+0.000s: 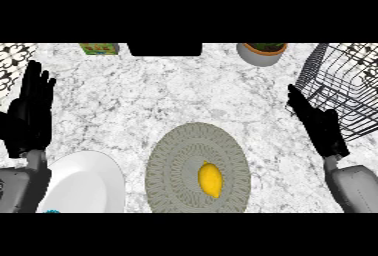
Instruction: Pick the lemon from the placemat and place it in the basket
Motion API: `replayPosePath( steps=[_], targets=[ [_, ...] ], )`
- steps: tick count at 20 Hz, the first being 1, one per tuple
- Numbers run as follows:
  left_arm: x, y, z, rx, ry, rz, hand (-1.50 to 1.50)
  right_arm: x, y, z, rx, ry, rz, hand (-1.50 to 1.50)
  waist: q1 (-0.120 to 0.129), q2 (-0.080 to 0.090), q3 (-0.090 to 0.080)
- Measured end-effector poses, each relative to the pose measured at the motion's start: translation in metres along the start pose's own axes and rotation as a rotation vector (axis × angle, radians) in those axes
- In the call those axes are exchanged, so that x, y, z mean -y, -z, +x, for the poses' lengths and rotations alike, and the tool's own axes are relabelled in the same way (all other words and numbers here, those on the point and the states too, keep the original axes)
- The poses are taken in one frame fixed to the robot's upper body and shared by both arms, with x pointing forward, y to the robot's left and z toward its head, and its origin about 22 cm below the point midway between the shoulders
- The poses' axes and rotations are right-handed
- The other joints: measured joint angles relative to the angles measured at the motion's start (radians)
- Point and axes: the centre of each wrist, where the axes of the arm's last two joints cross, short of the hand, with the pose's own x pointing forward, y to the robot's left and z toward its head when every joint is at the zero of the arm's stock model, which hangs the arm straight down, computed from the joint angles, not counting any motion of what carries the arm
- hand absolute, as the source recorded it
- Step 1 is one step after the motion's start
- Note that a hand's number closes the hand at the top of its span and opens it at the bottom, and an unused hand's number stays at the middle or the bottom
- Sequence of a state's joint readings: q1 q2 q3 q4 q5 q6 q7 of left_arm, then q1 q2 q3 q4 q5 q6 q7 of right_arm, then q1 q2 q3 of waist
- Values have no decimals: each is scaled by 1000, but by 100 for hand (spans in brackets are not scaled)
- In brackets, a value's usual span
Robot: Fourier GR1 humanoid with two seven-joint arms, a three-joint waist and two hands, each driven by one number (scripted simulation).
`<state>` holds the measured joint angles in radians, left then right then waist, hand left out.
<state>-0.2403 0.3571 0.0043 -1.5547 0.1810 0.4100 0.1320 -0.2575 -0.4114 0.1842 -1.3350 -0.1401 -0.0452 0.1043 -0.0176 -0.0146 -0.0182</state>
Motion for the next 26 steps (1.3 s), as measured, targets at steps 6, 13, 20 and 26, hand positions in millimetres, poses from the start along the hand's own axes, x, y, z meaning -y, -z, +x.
replayPosePath(
  steps=[6,13,20,26],
  targets=[
    [8,0,10,100,130,-181,0,-85,9,51,283,303,342,150,37,13,19],
    [10,-8,-1,122,234,-345,0,-171,-34,89,420,746,521,-150,37,11,24],
    [-8,-10,-8,114,279,-370,0,-163,-56,136,510,435,348,-150,3,-3,15],
    [-13,-9,-11,107,288,-378,0,-104,-40,163,469,-99,342,-150,-3,-3,12]
  ],
)
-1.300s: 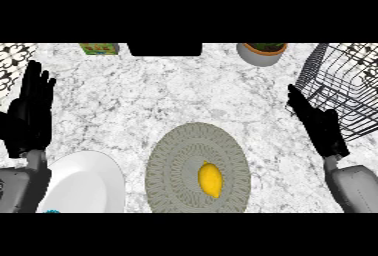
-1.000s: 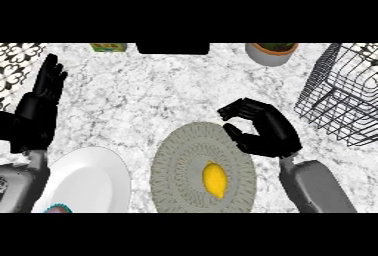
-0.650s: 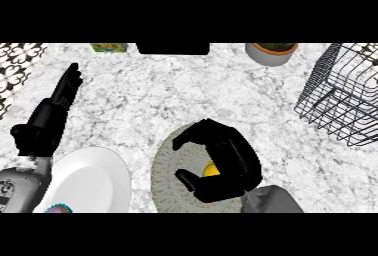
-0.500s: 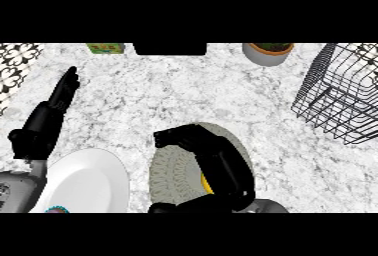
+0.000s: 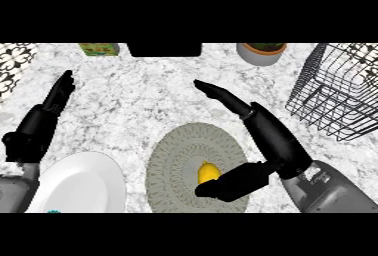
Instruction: Pick the lemon from the placemat and place it in the basket
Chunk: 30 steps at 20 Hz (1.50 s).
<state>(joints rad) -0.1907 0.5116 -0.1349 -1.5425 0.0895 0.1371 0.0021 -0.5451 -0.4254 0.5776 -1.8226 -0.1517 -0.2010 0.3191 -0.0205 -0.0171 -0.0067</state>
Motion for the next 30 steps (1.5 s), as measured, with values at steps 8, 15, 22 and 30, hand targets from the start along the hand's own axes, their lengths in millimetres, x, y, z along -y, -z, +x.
replayPosePath(
  steps=[8,15,22,30],
  targets=[
    [5,6,2,28,-7,-14,0,48,7,46,-168,-379,391,-150,20,13,3],
    [7,9,0,36,-6,-17,0,67,20,56,-277,-458,562,-150,25,17,5],
    [3,2,3,38,-14,-14,0,62,30,30,-320,-474,620,-150,28,17,6],
    [2,4,7,36,-12,-14,0,20,31,-8,-360,-533,704,-150,27,17,7]
  ],
)
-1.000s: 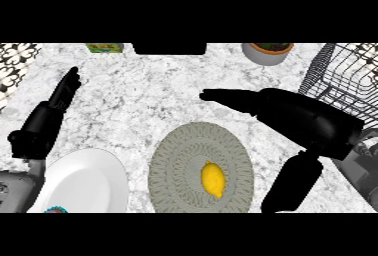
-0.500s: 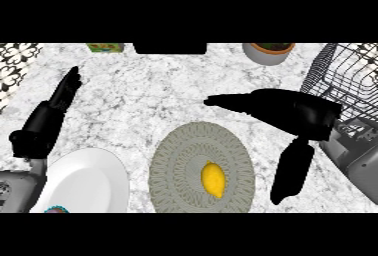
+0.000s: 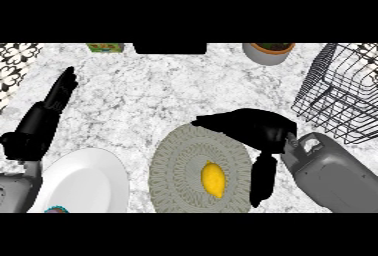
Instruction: Pick the lemon from the placemat and place it in the basket
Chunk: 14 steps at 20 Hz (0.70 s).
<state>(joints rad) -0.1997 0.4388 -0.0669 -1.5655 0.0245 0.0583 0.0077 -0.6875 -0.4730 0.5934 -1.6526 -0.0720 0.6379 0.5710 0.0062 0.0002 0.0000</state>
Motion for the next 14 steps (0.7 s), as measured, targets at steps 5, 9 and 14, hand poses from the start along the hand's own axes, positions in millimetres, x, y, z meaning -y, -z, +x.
replayPosePath(
  steps=[5,9,14],
  targets=[
    [2,0,-7,-2,1,3,0,-23,22,-11,-31,-23,40,-150,-1,1,0],
    [0,-2,-9,-3,0,-2,0,-39,35,-24,-43,-25,42,-150,-2,1,0],
    [8,0,-12,2,0,-5,0,-51,42,-33,-43,-29,29,-150,-4,0,0]
  ],
)
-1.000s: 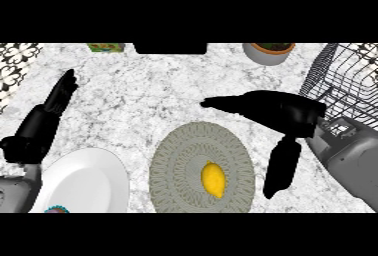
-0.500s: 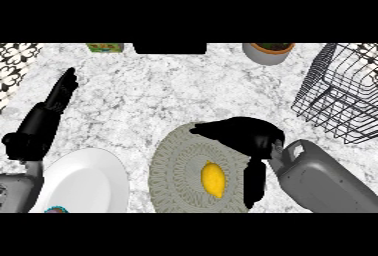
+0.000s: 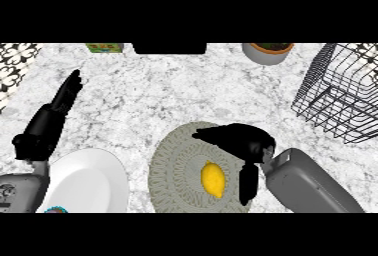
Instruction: Pick the lemon from the placemat and place it in the basket
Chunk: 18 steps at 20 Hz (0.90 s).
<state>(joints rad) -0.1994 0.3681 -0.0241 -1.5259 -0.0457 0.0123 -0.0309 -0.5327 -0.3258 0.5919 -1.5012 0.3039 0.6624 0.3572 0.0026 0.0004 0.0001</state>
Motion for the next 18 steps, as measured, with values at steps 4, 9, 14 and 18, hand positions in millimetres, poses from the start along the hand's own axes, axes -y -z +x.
replayPosePath(
  steps=[4,9,14,18],
  targets=[
    [-3,-3,7,-1,5,9,0,-14,8,-4,8,5,-18,-150,1,0,0],
    [-6,1,4,-3,-7,4,0,-26,17,-4,11,3,-41,-150,-1,0,0],
    [-7,0,8,-1,-1,7,0,-32,20,-6,17,21,-48,-150,-1,-1,0],
    [-9,0,10,-10,-5,0,0,-41,27,-9,14,31,-44,-150,-1,-1,0]
  ],
)
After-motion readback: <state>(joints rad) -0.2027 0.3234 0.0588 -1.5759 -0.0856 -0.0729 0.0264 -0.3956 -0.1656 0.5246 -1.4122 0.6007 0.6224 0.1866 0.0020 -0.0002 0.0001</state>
